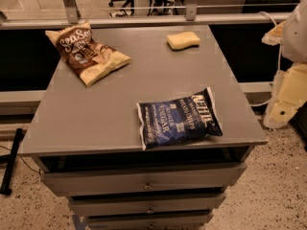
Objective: Move blue chip bag near sponge
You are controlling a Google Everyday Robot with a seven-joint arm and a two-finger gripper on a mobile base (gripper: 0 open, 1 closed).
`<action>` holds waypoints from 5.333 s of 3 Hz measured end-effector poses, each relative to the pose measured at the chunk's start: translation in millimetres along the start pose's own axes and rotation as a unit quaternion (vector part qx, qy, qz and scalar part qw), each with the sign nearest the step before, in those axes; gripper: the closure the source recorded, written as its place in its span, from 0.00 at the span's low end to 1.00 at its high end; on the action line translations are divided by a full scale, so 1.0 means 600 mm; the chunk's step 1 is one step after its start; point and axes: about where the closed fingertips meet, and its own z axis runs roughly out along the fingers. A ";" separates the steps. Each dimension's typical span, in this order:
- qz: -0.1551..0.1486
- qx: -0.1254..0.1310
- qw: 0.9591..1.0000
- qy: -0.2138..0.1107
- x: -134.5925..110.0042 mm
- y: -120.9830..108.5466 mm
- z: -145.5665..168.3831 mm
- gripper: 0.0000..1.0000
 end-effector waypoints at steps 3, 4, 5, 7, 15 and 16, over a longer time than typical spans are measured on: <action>0.017 -0.023 0.998 -0.061 -0.009 -0.011 0.093 0.00; 0.018 -0.055 0.992 -0.108 -0.044 -0.008 0.175 0.00; 0.008 -0.079 0.986 -0.149 -0.087 0.000 0.226 0.00; 0.003 -0.106 0.976 -0.190 -0.131 0.024 0.281 0.41; -0.037 0.074 0.963 -0.257 -0.077 -0.306 0.237 1.00; -0.053 0.093 0.956 -0.271 -0.085 -0.370 0.247 1.00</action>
Offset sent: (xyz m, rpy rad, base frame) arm 0.0248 0.0061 -0.0375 0.1238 -0.0090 0.0315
